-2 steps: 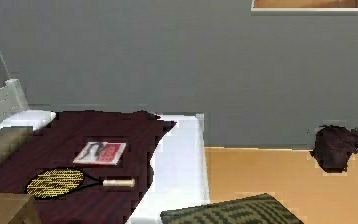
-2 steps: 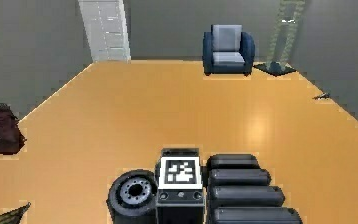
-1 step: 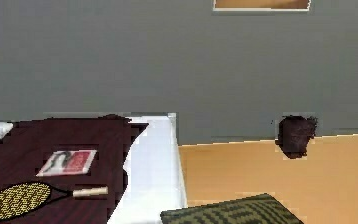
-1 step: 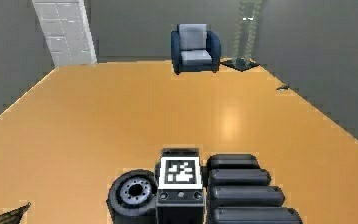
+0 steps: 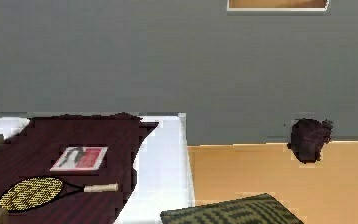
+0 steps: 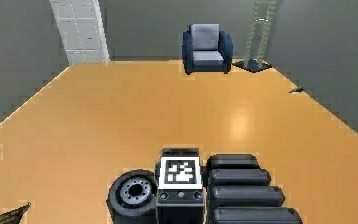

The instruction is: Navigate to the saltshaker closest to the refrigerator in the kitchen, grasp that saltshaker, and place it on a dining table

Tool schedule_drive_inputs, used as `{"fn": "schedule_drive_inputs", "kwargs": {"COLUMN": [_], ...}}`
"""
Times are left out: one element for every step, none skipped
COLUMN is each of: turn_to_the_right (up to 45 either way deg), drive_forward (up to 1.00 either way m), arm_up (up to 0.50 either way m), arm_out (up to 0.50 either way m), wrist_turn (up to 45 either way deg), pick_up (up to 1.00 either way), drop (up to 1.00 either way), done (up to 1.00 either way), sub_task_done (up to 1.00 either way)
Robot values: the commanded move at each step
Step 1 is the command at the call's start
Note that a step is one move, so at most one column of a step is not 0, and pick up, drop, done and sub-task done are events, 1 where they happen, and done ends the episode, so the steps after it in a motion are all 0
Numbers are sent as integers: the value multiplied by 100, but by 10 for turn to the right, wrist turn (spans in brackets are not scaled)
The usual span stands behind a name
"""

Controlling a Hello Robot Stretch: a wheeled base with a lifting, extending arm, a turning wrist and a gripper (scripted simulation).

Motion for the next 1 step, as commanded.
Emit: {"fn": "schedule_drive_inputs", "kwargs": {"turn_to_the_right": [-450], "drive_forward": [0], "arm_up": [0], "arm_out": [0], "wrist_turn": [0], "pick_up": [0], "drop": [0], "done": [0], "sub_task_done": [0]}}
